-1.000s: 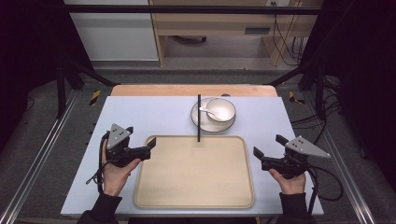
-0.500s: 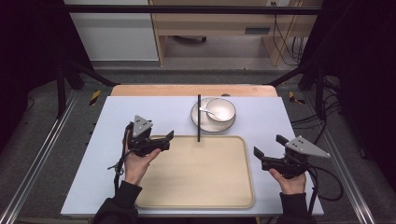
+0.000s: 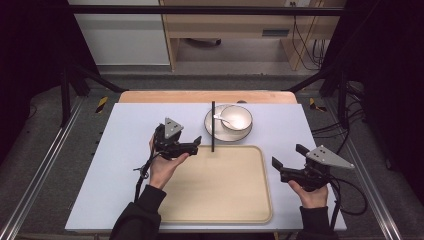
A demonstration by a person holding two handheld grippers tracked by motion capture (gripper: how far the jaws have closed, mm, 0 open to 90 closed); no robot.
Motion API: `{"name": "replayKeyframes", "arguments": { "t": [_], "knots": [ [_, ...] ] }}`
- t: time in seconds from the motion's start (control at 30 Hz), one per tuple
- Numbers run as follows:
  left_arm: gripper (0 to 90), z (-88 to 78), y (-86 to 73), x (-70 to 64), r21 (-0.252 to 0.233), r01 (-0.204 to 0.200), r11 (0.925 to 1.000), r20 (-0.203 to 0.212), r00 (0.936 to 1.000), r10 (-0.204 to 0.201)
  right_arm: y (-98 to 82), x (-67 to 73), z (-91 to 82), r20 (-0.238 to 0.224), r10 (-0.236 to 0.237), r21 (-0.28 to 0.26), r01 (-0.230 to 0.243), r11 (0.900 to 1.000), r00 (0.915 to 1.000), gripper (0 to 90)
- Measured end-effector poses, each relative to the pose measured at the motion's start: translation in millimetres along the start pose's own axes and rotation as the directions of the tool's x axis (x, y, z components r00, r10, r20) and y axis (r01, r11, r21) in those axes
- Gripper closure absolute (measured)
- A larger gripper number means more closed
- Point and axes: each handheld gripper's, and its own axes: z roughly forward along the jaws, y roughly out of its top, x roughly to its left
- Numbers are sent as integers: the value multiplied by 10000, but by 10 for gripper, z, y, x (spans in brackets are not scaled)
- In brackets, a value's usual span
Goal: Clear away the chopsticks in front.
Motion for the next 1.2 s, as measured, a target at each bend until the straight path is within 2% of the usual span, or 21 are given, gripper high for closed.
{"name": "replayKeyframes", "arguments": {
  "t": [0.2,0.27,0.57,0.83,1.13,1.2],
  "knots": [
    [122,198,35,-75,218,-161,9996,177,9997,157,-3,-13,-2,16,30,-38,-30,10000,10000,58],
    [121,313,44,-115,478,-337,9983,165,9993,329,-3,-14,-1,20,15,-39,-15,10000,10000,58],
    [126,582,50,-162,834,-227,9963,335,9992,200,-3,-28,-12,10,108,-43,-108,9999,9999,59],
    [169,772,51,-187,1108,-429,9929,329,9987,395,-2,-28,-12,2,94,-43,-94,9999,10000,59],
    [222,927,126,-117,1276,-368,9911,157,9993,350,-3,-41,-13,9,87,-42,-86,10000,10000,59],
    [242,969,117,-86,1319,-230,9910,158,9997,211,-5,-47,-15,-7,111,-59,-111,9999,9999,60]
  ]
}}
